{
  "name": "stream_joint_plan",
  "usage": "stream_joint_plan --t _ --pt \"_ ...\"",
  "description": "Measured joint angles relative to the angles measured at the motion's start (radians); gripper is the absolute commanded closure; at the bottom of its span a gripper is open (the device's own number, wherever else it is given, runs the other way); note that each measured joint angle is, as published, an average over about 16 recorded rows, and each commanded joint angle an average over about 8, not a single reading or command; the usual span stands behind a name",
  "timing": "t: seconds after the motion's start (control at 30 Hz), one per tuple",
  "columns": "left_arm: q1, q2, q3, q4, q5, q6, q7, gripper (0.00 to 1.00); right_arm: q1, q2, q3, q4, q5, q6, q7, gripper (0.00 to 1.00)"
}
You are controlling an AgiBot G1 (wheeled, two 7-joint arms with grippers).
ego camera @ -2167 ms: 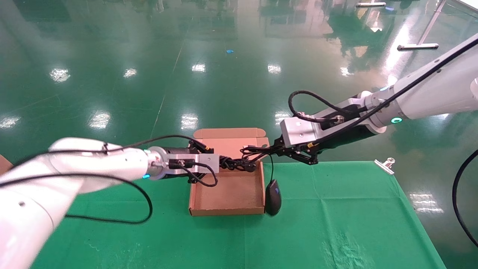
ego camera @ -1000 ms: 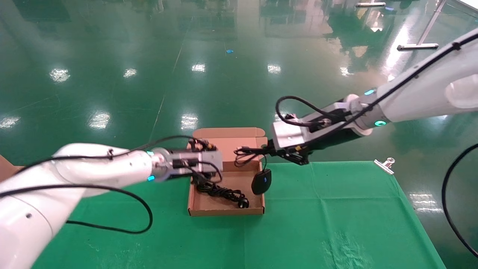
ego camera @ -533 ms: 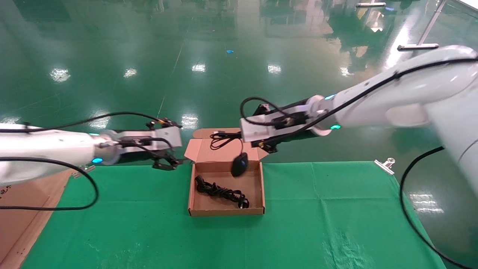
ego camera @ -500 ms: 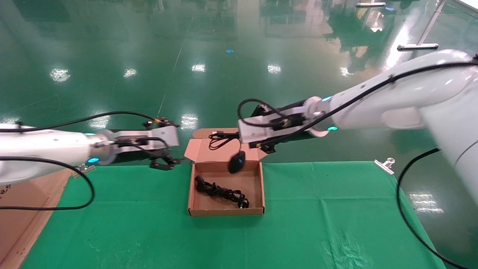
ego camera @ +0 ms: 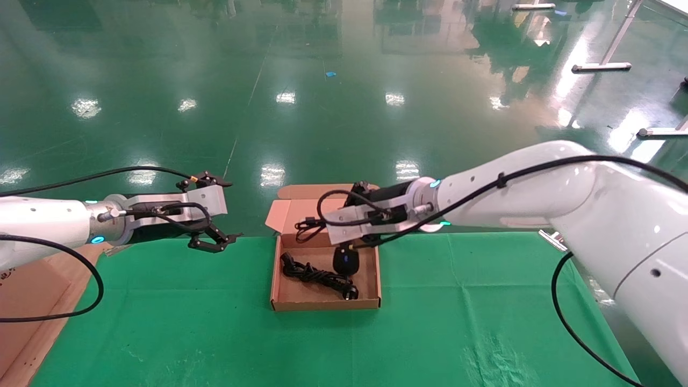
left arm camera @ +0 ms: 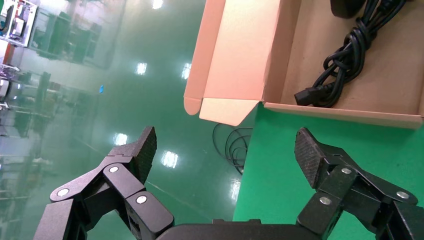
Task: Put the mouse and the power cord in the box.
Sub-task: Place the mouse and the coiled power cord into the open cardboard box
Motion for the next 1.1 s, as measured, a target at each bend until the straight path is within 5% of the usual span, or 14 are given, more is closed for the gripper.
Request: stream_joint_plan --t 0.23,0.3,1.1 --pt "-0.003 0.001 -0.008 0.020 -0.011 0.010 0.017 0.00 -0.013 0.001 -0.071 0.016 0.024 0.040 0.031 0.13" --pt "-0.004 0.001 -0.008 0.024 -0.012 0.011 0.020 0.00 -0.015 0.001 -0.083 0.018 0.029 0.047 0.036 0.00" --pt "-0.002 0.000 -0.011 0.020 -0.015 0.014 0.017 0.00 -0.019 0.005 -0.083 0.019 0.036 0.045 0.042 0.00"
